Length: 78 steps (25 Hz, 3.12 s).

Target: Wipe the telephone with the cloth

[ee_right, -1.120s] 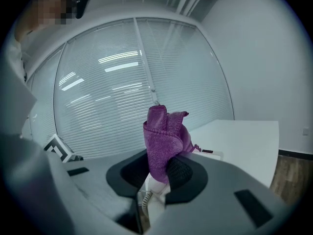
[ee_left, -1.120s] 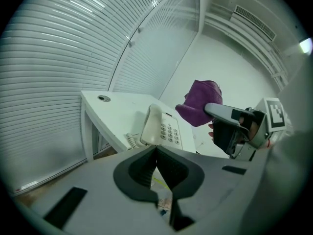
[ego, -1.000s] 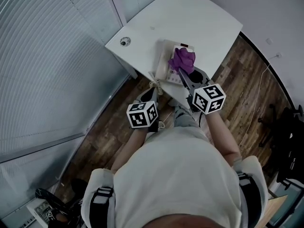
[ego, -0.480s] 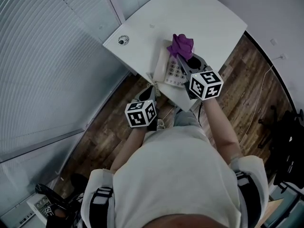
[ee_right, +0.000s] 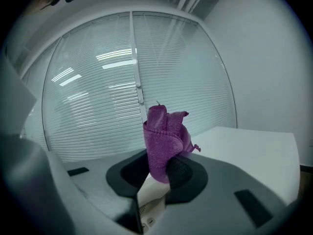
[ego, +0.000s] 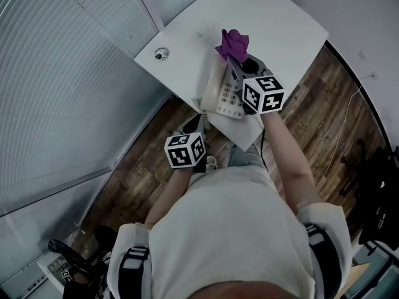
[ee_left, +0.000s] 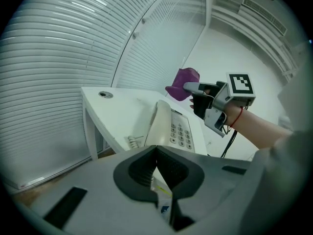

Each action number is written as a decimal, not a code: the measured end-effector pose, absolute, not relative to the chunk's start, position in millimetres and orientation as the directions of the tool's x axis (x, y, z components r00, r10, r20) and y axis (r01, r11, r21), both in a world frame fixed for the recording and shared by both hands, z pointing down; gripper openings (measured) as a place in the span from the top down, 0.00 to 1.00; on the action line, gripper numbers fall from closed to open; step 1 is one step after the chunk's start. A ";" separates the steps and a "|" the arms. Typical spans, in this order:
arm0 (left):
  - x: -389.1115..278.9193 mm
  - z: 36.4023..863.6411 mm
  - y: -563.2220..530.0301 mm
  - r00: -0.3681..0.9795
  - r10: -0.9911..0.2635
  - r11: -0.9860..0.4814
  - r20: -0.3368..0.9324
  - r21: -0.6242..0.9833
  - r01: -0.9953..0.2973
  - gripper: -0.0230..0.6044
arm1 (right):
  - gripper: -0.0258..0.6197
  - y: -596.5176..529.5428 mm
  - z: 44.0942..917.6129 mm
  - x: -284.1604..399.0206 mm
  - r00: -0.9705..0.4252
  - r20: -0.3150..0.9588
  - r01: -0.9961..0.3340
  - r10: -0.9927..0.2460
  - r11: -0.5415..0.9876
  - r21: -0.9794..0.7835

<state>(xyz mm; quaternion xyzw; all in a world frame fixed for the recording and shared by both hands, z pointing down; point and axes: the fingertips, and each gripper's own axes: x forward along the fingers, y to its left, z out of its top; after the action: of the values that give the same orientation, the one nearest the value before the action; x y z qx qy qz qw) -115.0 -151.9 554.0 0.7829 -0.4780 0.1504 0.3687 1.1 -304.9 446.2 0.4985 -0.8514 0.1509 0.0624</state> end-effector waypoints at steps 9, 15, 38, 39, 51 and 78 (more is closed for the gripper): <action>-114.5 559.4 -158.1 0.494 -0.635 -0.260 0.593 0.438 -0.861 0.93 | 0.82 -329.2 473.1 -8.1 -0.475 0.321 -0.880 -0.819 0.442 -0.174; -113.5 560.7 -157.9 0.491 -0.636 -0.253 0.596 0.439 -0.862 0.93 | 0.82 -330.8 490.7 -10.5 -0.468 0.369 -0.883 -0.803 0.442 -0.159; -118.9 554.1 -145.6 0.486 -0.651 -0.254 0.583 0.436 -0.863 0.93 | 0.82 -296.9 500.4 -31.9 -0.485 0.389 -0.869 -0.783 0.481 -0.115; -119.8 553.7 -144.8 0.485 -0.651 -0.254 0.583 0.435 -0.864 0.93 | 0.82 -294.9 500.3 -33.0 -0.487 0.389 -0.868 -0.782 0.483 -0.116; -126.5 550.2 -135.6 0.495 -0.652 -0.267 0.575 0.437 -0.859 0.93 | 0.82 -269.9 502.7 -46.3 -0.504 0.393 -0.857 -0.769 0.503 -0.115; -153.8 544.0 -110.7 0.507 -0.652 -0.283 0.563 0.440 -0.852 0.93 | 0.82 -199.2 522.2 -75.3 -0.534 0.415 -0.838 -0.737 0.526 -0.145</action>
<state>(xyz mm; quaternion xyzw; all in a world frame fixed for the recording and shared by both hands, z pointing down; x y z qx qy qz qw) -153.8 -110.7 544.0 0.7889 -0.4769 0.1379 0.3623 -75.3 -199.2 522.2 0.4579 -0.8598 0.1657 0.1533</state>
